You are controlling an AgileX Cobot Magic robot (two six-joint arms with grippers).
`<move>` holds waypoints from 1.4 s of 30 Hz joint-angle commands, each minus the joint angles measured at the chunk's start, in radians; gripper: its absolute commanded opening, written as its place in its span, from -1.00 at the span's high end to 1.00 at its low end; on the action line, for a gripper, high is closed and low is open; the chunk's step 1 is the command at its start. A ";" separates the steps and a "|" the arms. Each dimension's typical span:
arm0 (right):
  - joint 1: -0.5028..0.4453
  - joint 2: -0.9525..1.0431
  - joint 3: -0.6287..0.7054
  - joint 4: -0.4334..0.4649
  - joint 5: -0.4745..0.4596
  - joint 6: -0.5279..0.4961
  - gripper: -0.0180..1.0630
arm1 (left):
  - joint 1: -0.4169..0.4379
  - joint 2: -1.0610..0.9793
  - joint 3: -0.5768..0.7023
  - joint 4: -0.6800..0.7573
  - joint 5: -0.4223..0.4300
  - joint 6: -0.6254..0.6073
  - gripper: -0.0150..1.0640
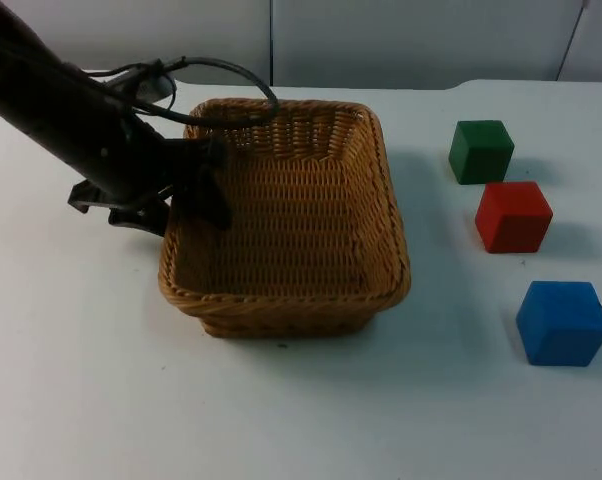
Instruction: Pick up the basket with the left hand and place the blue cube into the basket with the right hand.
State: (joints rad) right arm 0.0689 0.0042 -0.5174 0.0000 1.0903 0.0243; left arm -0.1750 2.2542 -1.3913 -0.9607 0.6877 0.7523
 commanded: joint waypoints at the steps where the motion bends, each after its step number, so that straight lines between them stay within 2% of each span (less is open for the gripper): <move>1: -0.002 -0.004 0.008 -0.006 -0.012 0.003 -0.96 | -0.007 0.003 -0.007 -0.016 0.012 -0.008 0.19; 3: -0.002 -0.004 0.008 -0.006 -0.012 0.003 -0.96 | -0.007 0.003 -0.007 -0.016 0.012 -0.008 0.57; 4: -0.002 -0.004 0.008 -0.006 -0.012 0.003 -0.96 | -0.007 0.003 -0.007 -0.016 0.012 -0.008 0.57; 6: -0.002 -0.004 0.008 -0.006 -0.012 0.003 -0.96 | -0.007 0.003 -0.007 -0.022 0.012 -0.010 0.95; 7: -0.002 -0.004 0.008 -0.006 -0.012 0.003 -0.96 | -0.007 0.003 -0.007 -0.024 0.012 -0.020 0.97; 20: -0.002 -0.004 0.008 -0.006 -0.012 0.003 -0.96 | -0.005 -0.064 0.020 -0.022 -0.017 -0.135 0.97; 22: -0.002 -0.004 0.008 -0.006 -0.012 0.003 -0.96 | 0.003 -0.133 0.058 -0.022 -0.040 -0.147 0.97; 29: -0.002 -0.004 0.008 -0.006 -0.012 0.003 -0.96 | 0.042 -0.301 0.169 -0.027 -0.039 -0.130 0.97; 34: -0.002 -0.004 0.008 -0.006 -0.012 0.003 -0.96 | 0.091 -0.427 0.274 -0.038 0.006 -0.111 0.97; 38: -0.002 -0.004 0.008 -0.006 -0.012 0.003 -0.96 | 0.154 -0.539 0.395 -0.106 0.068 -0.027 0.97; 42: -0.002 -0.004 0.008 -0.006 -0.012 0.003 -0.96 | 0.188 -0.568 0.470 -0.108 0.089 -0.016 0.97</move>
State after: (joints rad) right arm 0.0689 0.0042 -0.5174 0.0000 1.0903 0.0260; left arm 0.0017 1.7052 -0.9455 -1.0365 0.7550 0.7274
